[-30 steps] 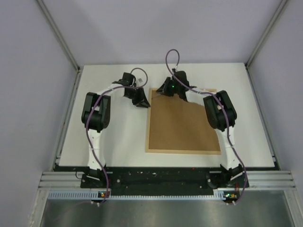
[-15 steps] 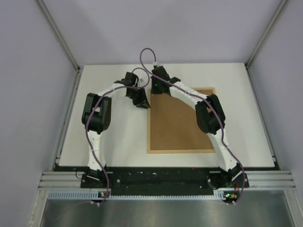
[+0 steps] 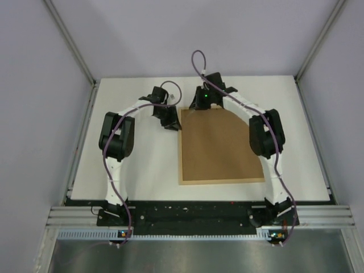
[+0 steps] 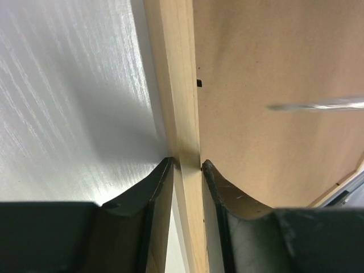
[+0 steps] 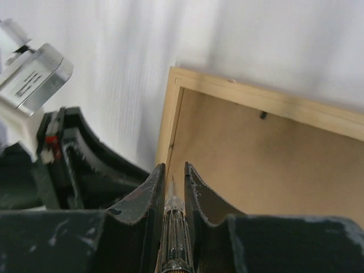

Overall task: Take the photo out of the frame
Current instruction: Release the photo frame item from the photo frame, then adjust the photo frame item on the photo frame.

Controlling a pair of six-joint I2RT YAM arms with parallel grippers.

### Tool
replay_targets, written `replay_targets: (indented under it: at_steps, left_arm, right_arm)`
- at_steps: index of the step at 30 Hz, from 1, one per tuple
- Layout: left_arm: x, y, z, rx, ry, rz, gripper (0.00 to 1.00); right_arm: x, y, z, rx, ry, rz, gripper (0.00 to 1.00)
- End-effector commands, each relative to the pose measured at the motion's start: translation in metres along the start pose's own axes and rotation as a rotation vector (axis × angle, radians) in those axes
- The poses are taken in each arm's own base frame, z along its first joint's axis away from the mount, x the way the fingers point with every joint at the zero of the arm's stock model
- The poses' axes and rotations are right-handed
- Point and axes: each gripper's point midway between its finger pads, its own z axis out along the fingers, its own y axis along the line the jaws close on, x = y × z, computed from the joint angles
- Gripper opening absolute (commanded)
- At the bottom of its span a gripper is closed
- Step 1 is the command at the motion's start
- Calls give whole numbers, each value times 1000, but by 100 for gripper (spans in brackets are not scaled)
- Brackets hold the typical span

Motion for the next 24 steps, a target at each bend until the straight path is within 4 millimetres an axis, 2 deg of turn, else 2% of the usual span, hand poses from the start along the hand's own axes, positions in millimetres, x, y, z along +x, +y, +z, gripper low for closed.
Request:
replay_targets:
  at_steps: [1,2,5,7,9,12,17,24]
  left_arm:
    - [-27,-26,-20,22,-90,98,37]
    - [-32,-27,-24,9,-104,116,41]
    - [-47,-26,-31,-42,-138,148,48]
    - [-57,-24,-33,-83,-156,161,49]
    - [-63,-20,-27,-115,-156,168,49]
    - [-65,-14,-15,-163,-136,169,49]
    - [-55,0,7,-238,-93,173,50]
    - [-54,-5,16,-281,-98,208,50]
  right_arm:
    - [-53,46,-94,-306,-111,-47,0]
    - [-45,37,-100,-321,-94,-47,0]
    - [-38,14,-129,-364,-91,-42,0]
    - [-31,4,-146,-372,-93,-47,0]
    - [-22,-5,-153,-360,-100,-66,0]
    - [-2,-16,-151,-338,-95,-87,0]
    - [23,-35,-134,-320,-68,-63,0]
    - [29,-42,-128,-304,-51,-72,0]
